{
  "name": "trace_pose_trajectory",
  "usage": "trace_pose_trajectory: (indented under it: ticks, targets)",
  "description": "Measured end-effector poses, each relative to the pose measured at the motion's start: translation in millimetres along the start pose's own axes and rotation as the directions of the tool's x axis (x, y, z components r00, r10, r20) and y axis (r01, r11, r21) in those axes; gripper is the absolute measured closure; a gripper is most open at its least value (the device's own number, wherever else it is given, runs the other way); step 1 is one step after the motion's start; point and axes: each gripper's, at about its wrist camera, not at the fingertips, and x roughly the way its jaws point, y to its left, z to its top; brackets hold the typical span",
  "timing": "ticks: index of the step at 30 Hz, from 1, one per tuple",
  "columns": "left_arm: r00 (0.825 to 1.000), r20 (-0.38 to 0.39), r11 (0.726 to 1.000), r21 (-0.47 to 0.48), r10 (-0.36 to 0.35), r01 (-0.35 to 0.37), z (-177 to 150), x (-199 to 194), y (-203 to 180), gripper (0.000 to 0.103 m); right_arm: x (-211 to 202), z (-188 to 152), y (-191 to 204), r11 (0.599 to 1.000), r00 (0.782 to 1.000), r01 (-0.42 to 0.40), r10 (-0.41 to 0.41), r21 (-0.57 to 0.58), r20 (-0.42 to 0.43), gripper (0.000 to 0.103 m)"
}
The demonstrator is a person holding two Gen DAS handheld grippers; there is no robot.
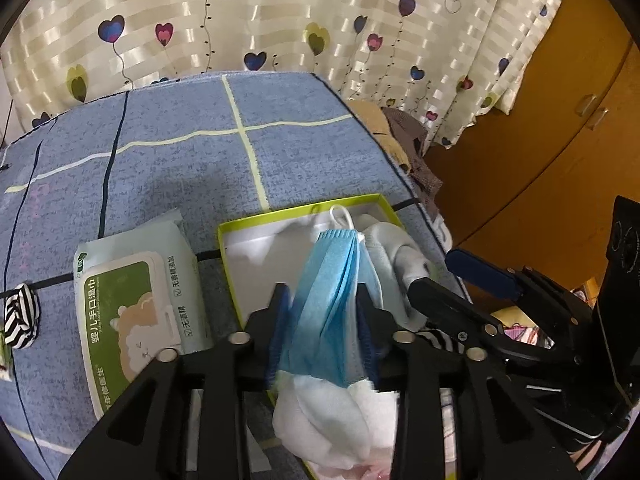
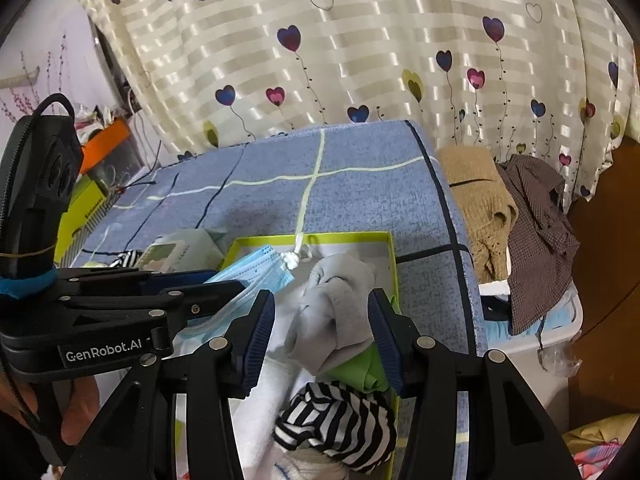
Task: Organize soft objects
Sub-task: 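Open the left tool to release the blue mask and withdraw both tools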
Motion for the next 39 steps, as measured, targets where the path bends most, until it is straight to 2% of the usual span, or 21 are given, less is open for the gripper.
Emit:
trace_pose_trajectory:
  ticks: [7,19,25,28,39]
  targets:
    - [0.999,0.002,0.999,0.014,-0.040,0.040,-3.8,-11.0,-4.1,0.058,-16.9,0.0,4.4,1.000,1.000,0.025,-0.025,0.009,0.016,0.055]
    - [0.991,0.100,0.996,-0.011,-0.085,0.087,-24.6,-69.2,13.1,0.058,-56.5,-5.0,43.2,0.998,0.997,0.054,-0.054,-0.012,0.051,0.055]
    - [0.985,0.158,0.996,-0.034,-0.071,0.077,-45.3,-105.3,35.9,0.058,-64.4,-11.0,80.7,0.998,0.998,0.038,-0.035,-0.049,0.057,0.055]
    - [0.977,0.208,0.999,-0.033,-0.033,0.041,-56.4,-125.7,46.4,0.058,-66.7,-13.2,103.0,0.997,0.998,0.012,-0.007,-0.076,0.064,0.055]
    - [0.951,0.308,0.991,-0.129,-0.003,0.045,-101.4,-166.1,92.6,0.058,-66.8,-25.2,171.6,0.986,0.996,-0.056,0.067,-0.157,0.064,0.055]
